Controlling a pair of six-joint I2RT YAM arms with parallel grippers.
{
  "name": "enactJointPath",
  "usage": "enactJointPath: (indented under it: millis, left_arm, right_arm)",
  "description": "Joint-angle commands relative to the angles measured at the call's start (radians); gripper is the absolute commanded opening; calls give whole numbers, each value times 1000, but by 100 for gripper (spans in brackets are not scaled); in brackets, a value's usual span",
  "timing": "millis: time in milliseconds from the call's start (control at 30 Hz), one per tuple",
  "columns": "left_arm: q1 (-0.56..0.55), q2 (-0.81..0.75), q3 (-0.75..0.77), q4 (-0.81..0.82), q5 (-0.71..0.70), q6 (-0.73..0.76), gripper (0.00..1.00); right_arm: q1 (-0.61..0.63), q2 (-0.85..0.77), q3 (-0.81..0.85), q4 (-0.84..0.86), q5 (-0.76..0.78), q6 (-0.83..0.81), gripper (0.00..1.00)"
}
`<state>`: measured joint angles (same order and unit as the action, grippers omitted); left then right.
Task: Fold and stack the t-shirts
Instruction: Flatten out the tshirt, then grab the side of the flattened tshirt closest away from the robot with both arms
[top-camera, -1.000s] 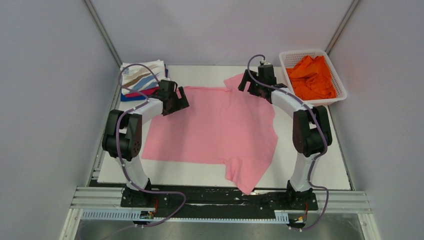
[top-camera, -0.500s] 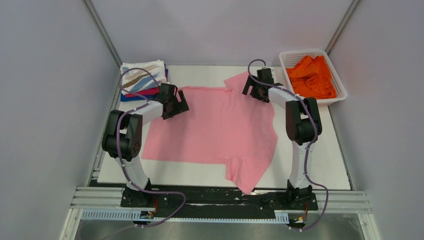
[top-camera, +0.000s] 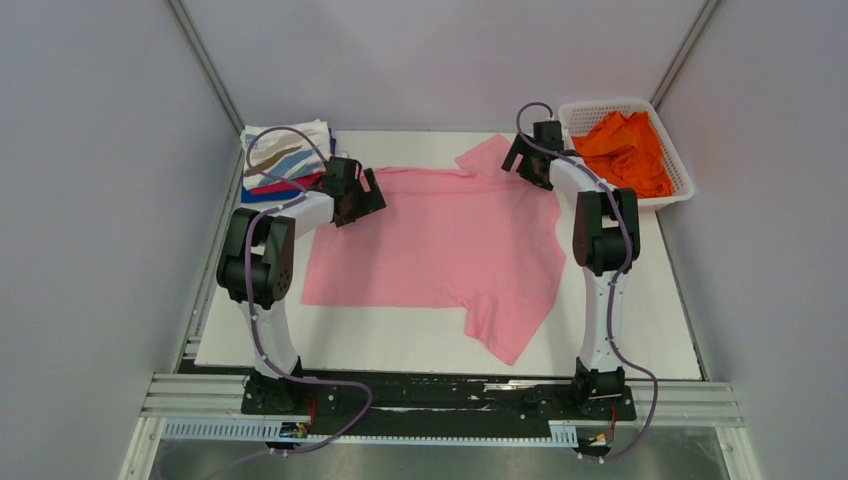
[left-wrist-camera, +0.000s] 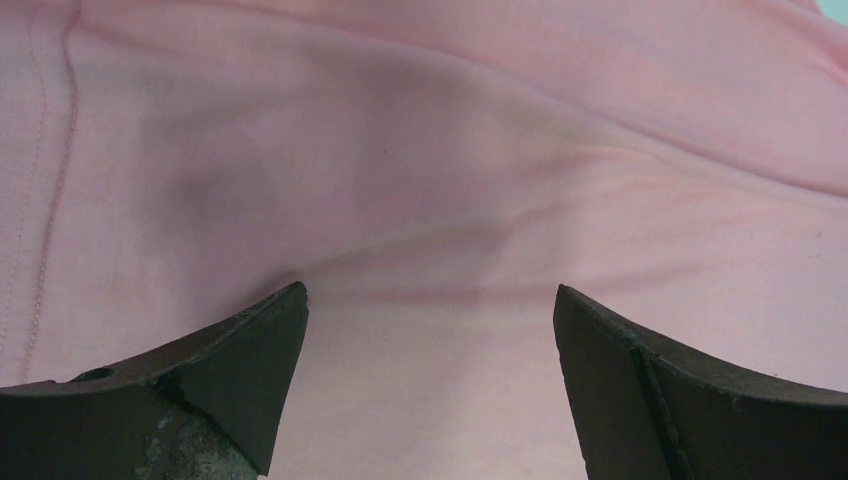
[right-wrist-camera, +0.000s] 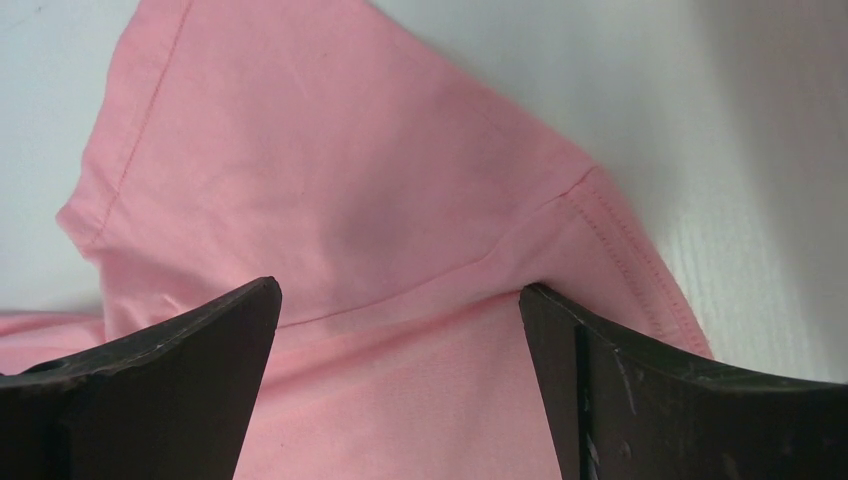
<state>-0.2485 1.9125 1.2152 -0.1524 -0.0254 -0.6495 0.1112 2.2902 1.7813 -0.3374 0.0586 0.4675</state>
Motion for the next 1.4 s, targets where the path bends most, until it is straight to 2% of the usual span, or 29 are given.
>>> enactJointPath:
  millis: [0, 133, 267, 467, 667, 967, 1100, 1200, 1367]
  left_arm:
    - [-17, 75, 53, -30, 45, -24, 100]
    - [-27, 70, 68, -46, 48, -24, 100]
    - [-35, 14, 78, -57, 42, -12, 100]
    - [-56, -155, 46, -113, -7, 19, 100]
    - [-64, -417, -111, -246, -149, -8, 100]
    - [-47, -787, -430, -501, -382, -213, 100]
    - [37, -858, -564, -462, -313, -257, 99]
    - [91, -861, -616, -410, -269, -285, 94]
    - [98, -816, -642, -389, -304, -335, 80]
  right_arm:
    - [-62, 99, 81, -86, 16, 7, 100]
    - [-82, 140, 174, -105, -17, -13, 100]
    - [-76, 96, 188, -106, -83, -40, 100]
    - [-49, -144, 94, -105, -117, -59, 100]
    - [1, -417, -112, -73, -119, -63, 100]
    - [8, -793, -597, 93, -113, 88, 100]
    - [9, -896, -725, 125, -90, 115, 100]
    - [9, -928, -762, 126, -88, 110, 100]
    - [10, -951, -815, 120, -89, 105, 100]
